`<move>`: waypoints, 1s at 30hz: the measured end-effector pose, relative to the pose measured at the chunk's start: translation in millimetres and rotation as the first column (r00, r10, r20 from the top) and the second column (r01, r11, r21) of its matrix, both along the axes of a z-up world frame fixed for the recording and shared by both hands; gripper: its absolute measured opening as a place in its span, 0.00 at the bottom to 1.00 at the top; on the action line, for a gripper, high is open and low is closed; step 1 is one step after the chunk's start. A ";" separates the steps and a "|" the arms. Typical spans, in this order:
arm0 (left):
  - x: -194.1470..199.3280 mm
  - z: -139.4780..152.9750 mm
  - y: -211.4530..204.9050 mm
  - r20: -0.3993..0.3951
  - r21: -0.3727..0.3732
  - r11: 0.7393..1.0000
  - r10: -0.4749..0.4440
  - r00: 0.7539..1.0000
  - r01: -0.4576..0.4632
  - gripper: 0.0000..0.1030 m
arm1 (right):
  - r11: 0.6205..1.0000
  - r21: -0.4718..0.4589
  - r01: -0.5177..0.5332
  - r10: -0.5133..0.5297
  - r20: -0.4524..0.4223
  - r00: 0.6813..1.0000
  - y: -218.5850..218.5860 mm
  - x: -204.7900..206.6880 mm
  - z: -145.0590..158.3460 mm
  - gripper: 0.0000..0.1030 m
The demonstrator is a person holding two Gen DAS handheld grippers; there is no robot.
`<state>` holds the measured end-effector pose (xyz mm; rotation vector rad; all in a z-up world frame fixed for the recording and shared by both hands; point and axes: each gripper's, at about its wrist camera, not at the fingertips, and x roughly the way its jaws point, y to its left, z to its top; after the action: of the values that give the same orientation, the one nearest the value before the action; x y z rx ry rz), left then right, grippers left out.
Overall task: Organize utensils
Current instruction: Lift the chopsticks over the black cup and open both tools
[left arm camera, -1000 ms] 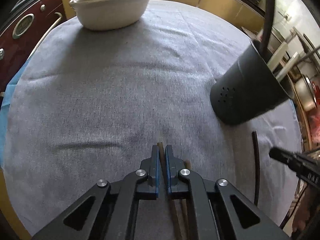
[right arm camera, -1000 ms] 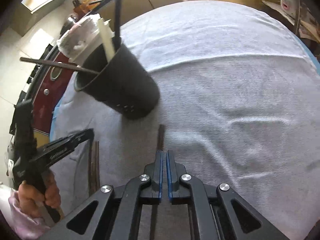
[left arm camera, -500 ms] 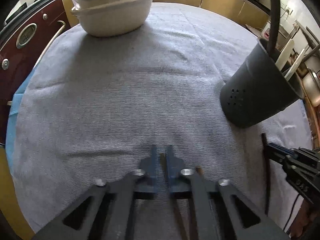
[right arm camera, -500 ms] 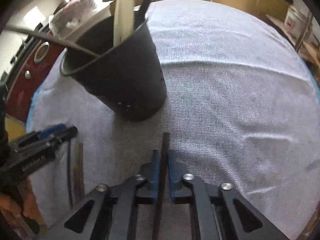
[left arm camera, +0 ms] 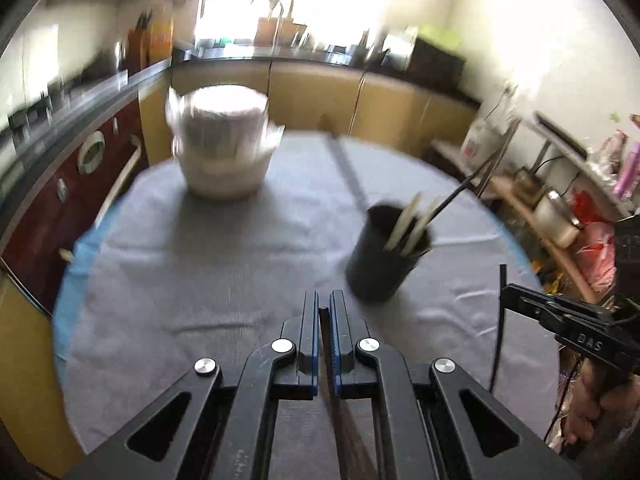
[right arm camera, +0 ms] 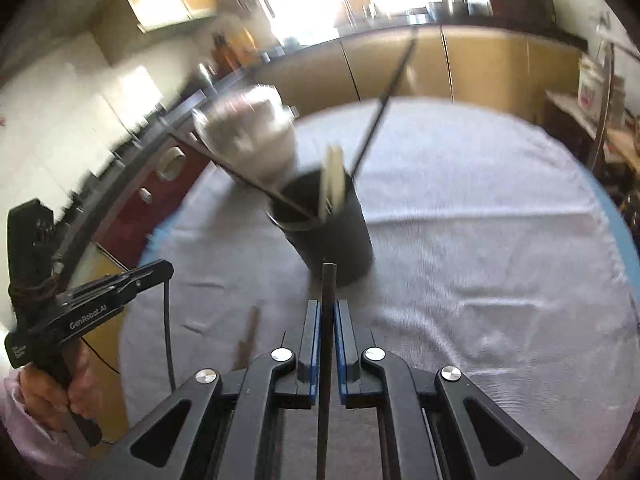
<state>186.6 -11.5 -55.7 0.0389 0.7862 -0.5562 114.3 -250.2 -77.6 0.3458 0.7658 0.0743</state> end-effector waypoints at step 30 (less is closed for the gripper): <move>20.3 184.1 -70.9 0.398 -0.133 0.986 -0.037 0.917 0.098 0.05 | 0.983 -0.084 0.164 -0.104 0.481 0.870 10.9 36.6 178.6 0.07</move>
<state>206.9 -82.4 128.3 0.0373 0.3476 -0.6475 150.9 -239.2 101.0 0.2479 0.2527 -0.0202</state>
